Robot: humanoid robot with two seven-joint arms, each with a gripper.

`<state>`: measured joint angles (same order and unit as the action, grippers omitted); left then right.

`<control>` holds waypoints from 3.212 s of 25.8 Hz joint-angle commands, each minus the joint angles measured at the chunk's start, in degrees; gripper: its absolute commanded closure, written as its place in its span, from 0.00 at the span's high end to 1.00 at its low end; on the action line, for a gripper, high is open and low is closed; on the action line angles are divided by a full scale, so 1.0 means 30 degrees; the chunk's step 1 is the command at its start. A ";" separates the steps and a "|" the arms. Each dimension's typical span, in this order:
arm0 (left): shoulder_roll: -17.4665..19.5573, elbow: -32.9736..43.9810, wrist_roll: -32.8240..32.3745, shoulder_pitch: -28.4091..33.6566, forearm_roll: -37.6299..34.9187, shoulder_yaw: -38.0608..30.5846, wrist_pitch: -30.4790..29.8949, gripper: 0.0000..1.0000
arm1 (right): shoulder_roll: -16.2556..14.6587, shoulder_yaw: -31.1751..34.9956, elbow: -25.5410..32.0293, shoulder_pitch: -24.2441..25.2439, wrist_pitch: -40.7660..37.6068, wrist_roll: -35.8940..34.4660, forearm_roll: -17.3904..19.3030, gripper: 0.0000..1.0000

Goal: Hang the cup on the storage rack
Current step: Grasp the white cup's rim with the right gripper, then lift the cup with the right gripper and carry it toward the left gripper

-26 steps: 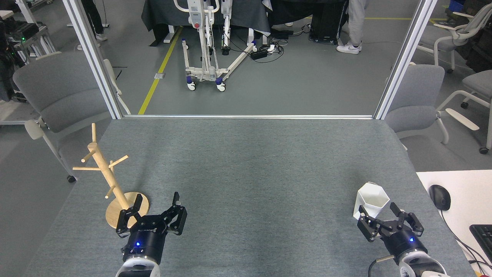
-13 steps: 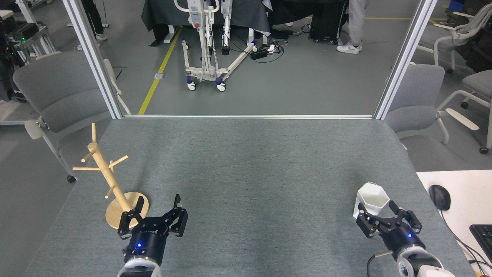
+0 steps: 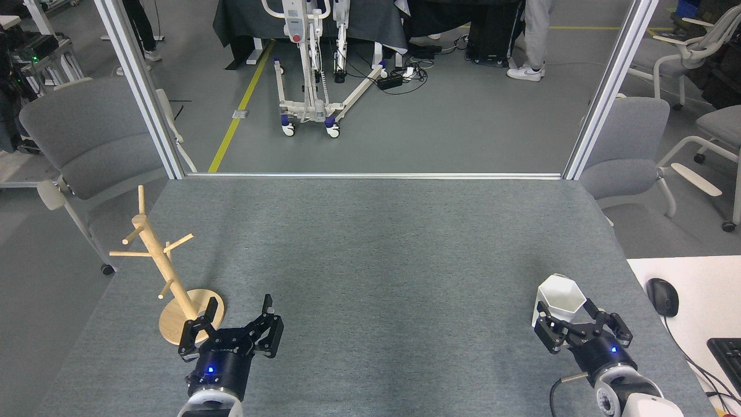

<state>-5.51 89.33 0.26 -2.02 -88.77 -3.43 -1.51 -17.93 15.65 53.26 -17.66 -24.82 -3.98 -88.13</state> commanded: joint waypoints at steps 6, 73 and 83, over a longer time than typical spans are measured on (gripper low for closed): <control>0.0022 0.0020 0.0002 0.0001 -0.0001 0.0000 0.0005 0.99 | 0.0177 -0.0003 -0.0760 -0.0617 0.0042 -0.0051 -0.0213 1.00; 0.0110 -0.0098 -0.0174 -0.1405 0.0028 0.0000 -0.0112 0.99 | 0.0704 -0.0032 -0.1698 -0.2990 0.2708 0.1942 -0.0389 0.08; 0.0139 0.0020 0.0060 -0.0585 -0.0030 0.0732 -0.0991 0.99 | 0.0822 0.0173 0.7062 -0.2990 0.5286 1.1434 0.1311 0.05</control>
<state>-5.23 89.21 0.06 -5.07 -88.74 -2.36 -3.16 -15.61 16.03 66.81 -26.62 -10.80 22.72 -85.55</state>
